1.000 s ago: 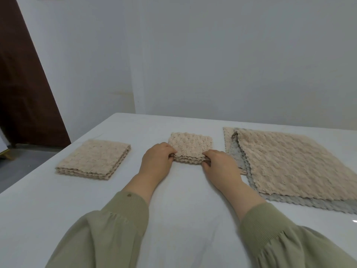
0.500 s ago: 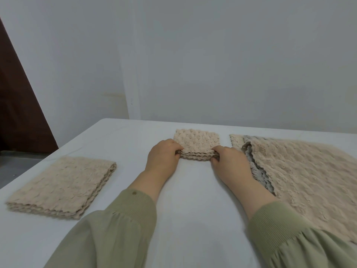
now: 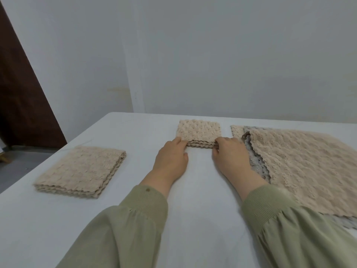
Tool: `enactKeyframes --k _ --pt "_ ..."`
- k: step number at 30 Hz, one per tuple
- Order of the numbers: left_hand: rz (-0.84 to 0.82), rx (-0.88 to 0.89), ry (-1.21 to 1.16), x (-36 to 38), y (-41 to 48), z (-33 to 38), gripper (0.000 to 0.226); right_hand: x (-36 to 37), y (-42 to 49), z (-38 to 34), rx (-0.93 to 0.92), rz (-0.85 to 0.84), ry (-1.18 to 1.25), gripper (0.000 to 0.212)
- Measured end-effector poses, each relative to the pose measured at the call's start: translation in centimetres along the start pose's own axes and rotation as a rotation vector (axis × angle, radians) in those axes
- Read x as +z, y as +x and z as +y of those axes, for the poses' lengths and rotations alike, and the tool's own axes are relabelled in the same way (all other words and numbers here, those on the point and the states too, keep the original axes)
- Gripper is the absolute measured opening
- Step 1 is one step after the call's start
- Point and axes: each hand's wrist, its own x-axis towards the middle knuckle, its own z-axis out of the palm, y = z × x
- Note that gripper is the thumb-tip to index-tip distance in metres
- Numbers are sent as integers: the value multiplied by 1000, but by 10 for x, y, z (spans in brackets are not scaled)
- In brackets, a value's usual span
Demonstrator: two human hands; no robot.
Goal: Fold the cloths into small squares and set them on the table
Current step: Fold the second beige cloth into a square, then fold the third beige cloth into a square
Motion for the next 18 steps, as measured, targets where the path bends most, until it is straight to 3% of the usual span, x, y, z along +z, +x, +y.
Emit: enactKeyframes --k 11,15,18 --pt "-72 4 194 -18 -94 54 46 -42 -97 -17 -12 -49 40 29" --pt "-200 -43 202 -21 -137 77 50 -63 -141 -9 52 -115 48 13" --pt "-311 -67 170 -20 -157 89 57 -76 -165 3 62 -138 74 18"
